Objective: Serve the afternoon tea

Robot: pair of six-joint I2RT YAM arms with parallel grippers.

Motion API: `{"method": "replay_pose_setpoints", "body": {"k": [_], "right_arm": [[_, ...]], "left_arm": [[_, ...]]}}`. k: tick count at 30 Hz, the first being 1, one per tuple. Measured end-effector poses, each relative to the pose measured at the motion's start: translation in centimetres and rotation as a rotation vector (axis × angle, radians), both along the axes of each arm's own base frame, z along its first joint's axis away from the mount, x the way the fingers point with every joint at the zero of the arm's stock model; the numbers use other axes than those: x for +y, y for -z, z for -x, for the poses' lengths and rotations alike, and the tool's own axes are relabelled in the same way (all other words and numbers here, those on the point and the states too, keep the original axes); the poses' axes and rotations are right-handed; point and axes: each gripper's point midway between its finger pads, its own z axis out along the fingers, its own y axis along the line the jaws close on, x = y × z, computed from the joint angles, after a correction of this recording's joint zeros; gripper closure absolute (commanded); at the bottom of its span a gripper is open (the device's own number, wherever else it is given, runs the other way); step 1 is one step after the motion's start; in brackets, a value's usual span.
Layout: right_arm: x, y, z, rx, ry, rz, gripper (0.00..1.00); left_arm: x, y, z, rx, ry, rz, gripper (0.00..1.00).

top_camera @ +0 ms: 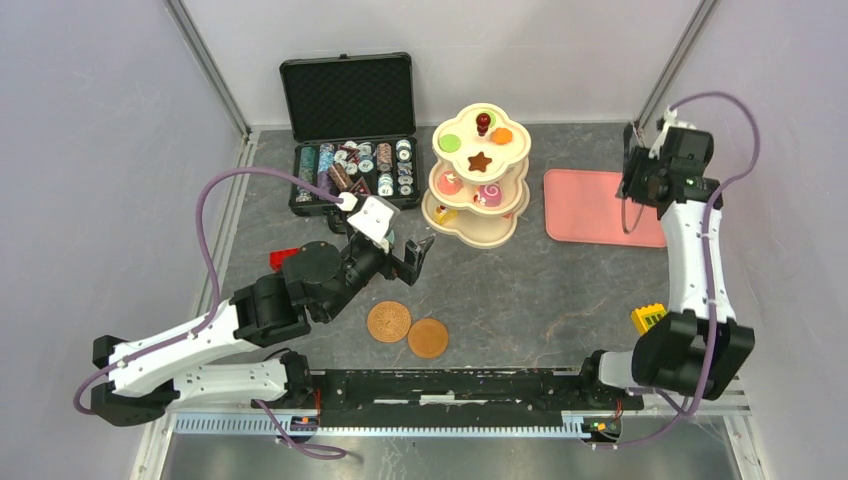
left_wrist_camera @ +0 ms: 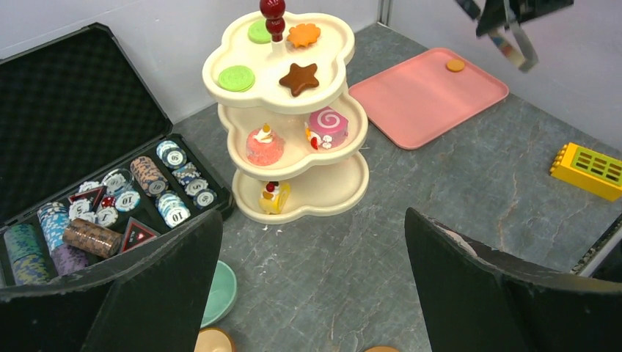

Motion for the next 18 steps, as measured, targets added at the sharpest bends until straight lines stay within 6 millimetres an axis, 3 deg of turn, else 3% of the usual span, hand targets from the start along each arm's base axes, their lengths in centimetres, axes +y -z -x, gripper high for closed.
{"method": "replay_pose_setpoints", "body": {"k": [5, 8, 12, 18], "right_arm": [[-2.9, 10.3, 2.3, 0.228, 0.099, -0.079, 0.41], [-4.0, 14.2, 3.5, 0.296, 0.153, -0.144, 0.40], [-5.0, 16.9, 3.9, 0.327, 0.196, -0.188, 0.40], [-5.5, 18.4, 2.6, 0.320, 0.211, -0.195, 0.40]], "left_arm": [[0.0, 1.0, 0.0, 0.003, 0.002, -0.021, 0.00], [0.1, 1.5, 0.0, 0.001, 0.001, -0.035, 0.00], [0.4, 2.0, 0.1, 0.001, -0.001, -0.037, 0.00], [0.6, 2.0, 0.1, -0.009, -0.003, -0.027, 0.00]]}}
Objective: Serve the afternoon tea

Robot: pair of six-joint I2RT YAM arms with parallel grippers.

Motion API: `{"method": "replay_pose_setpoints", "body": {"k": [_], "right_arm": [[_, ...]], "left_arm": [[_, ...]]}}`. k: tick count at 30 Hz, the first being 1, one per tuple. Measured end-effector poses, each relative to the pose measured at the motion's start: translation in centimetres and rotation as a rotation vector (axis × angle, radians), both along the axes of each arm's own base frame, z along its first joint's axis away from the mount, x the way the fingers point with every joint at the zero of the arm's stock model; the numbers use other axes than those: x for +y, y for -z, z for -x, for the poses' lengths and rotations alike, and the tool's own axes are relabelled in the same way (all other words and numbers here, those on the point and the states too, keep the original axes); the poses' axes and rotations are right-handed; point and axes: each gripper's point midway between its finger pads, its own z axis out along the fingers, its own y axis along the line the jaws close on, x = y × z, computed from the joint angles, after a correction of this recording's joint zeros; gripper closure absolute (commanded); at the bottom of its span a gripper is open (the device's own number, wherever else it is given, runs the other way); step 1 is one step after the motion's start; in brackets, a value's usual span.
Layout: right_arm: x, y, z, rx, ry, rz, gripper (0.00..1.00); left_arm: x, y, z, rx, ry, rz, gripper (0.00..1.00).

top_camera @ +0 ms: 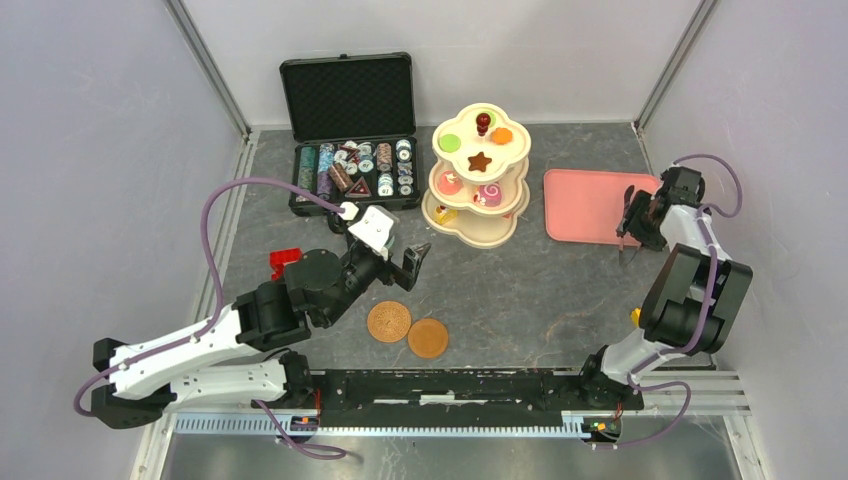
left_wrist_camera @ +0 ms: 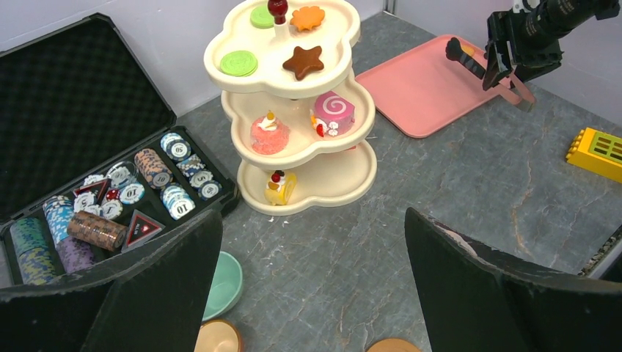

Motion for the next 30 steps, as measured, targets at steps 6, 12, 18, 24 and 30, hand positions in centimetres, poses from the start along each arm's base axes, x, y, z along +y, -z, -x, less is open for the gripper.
{"method": "replay_pose_setpoints", "body": {"k": [6, 12, 18, 24, 30], "right_arm": [[-0.6, 1.9, -0.2, 0.034, 0.034, -0.013, 0.39], [-1.6, 3.2, -0.5, 0.063, 0.064, -0.030, 0.41], [-2.4, 3.5, -2.2, 0.057, 0.062, -0.037, 0.44], [-3.0, 3.6, -3.9, 0.047, 0.055, -0.044, 0.47], [-3.3, 3.7, -5.0, 0.055, 0.044, -0.031, 0.49]], "left_arm": [[-0.1, 0.3, 0.0, 0.000, -0.001, -0.004, 0.00], [-0.1, 0.3, -0.1, 0.000, -0.001, -0.003, 0.00], [-0.2, 0.2, -0.1, -0.002, -0.002, 0.002, 0.00], [-0.3, 0.3, -0.2, -0.001, -0.003, -0.001, 0.00], [-0.3, 0.4, -0.2, -0.001, -0.004, -0.002, 0.00]]}}
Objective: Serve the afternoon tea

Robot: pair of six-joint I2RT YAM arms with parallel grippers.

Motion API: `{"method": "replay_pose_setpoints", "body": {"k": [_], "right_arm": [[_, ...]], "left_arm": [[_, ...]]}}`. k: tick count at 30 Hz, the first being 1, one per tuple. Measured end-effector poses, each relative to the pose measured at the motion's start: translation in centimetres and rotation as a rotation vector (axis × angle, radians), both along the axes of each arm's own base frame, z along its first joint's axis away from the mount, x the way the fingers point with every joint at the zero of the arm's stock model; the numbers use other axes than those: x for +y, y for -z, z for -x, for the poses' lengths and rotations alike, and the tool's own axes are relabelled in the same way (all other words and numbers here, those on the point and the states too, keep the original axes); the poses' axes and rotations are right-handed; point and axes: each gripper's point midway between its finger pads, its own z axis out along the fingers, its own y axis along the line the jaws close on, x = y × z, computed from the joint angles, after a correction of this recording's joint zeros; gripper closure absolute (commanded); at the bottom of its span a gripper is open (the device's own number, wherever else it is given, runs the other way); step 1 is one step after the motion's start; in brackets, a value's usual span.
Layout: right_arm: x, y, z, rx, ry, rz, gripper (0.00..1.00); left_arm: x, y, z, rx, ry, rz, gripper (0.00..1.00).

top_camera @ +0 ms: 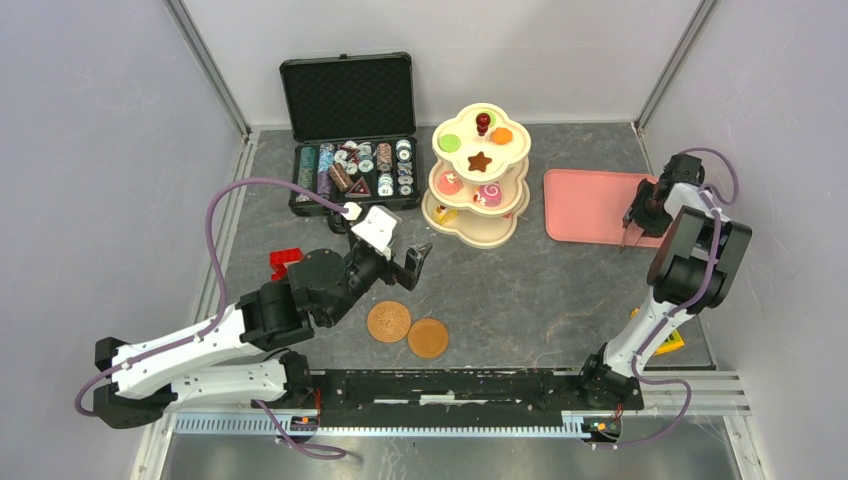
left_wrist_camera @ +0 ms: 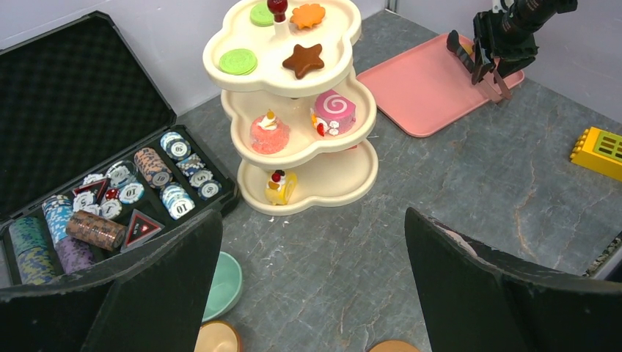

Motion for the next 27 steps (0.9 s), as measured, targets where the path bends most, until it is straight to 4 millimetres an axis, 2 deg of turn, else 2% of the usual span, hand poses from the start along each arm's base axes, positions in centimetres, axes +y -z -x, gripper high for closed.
{"method": "replay_pose_setpoints", "body": {"k": [7, 18, 27], "right_arm": [[-0.1, 0.2, -0.6, 0.056, -0.021, 0.044, 0.58], [-0.7, -0.7, -2.1, 0.084, -0.039, 0.074, 0.51], [0.0, 0.4, -1.8, 0.129, -0.071, 0.060, 0.47]], "left_arm": [[0.1, 0.1, -0.1, 0.001, -0.005, -0.001, 0.00], [0.2, 0.1, -0.2, 0.001, -0.009, -0.001, 0.00], [0.2, 0.1, -0.2, 0.001, -0.009, -0.001, 0.00]]}}
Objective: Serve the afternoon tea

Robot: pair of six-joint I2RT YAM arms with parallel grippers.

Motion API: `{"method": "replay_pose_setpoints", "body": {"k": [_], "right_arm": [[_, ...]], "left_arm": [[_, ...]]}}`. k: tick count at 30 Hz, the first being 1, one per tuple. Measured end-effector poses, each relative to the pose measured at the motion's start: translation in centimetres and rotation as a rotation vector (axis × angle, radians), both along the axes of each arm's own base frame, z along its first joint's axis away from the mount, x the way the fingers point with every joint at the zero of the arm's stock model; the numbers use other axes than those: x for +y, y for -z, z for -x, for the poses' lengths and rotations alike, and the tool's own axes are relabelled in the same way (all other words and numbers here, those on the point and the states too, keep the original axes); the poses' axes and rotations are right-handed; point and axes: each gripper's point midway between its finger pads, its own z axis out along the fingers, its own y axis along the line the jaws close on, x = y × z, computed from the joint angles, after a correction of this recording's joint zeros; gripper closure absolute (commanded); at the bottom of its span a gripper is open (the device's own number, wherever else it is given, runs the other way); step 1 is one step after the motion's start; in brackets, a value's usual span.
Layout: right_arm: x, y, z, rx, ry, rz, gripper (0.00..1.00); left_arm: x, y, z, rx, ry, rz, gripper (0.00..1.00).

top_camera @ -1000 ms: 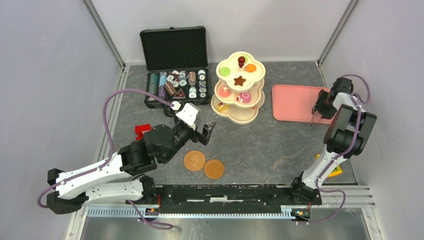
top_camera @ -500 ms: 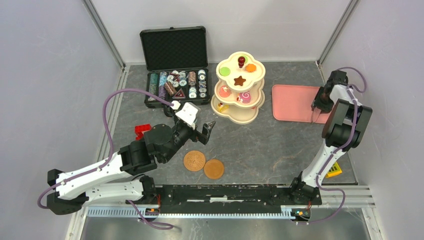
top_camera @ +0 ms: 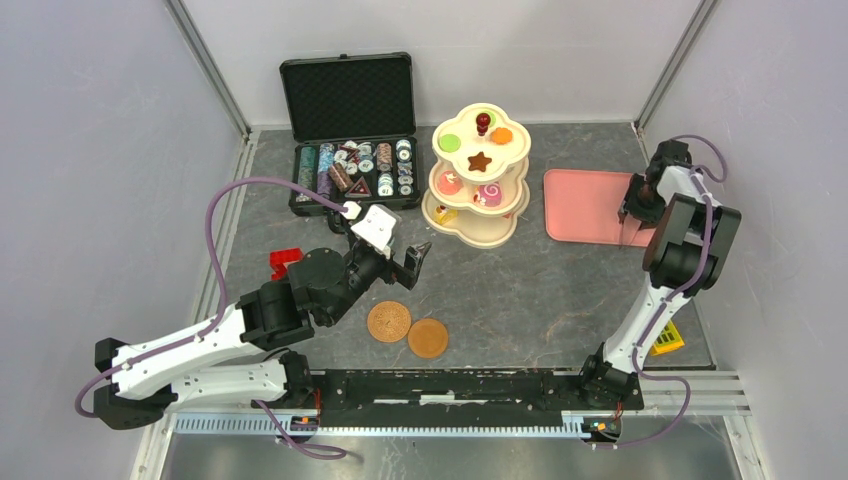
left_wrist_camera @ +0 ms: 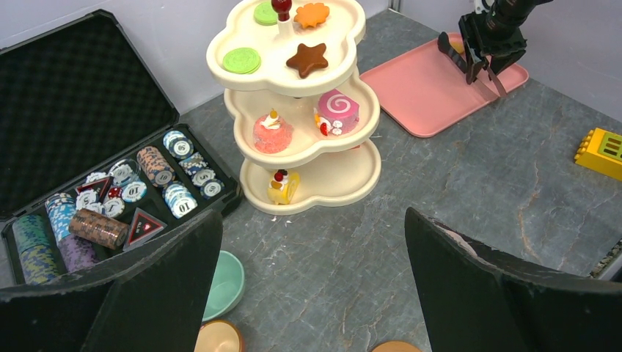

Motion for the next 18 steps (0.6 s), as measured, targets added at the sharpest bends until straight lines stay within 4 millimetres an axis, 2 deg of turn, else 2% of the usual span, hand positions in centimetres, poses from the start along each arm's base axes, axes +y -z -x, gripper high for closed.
{"method": "replay_pose_setpoints", "body": {"k": [5, 10, 18], "right_arm": [[0.2, 0.3, -0.2, 0.013, -0.017, -0.004, 0.50], [-0.1, 0.3, -1.1, 0.014, -0.024, -0.002, 0.57], [-0.2, 0.3, -1.6, 0.016, -0.025, -0.002, 0.77]], "left_arm": [[0.0, 0.0, 0.0, 0.000, 0.000, 0.000, 0.00], [0.0, 0.0, 0.0, 0.000, 0.000, 0.000, 0.00], [-0.1, 0.2, -0.1, 0.002, 0.000, -0.005, 0.00]]}}
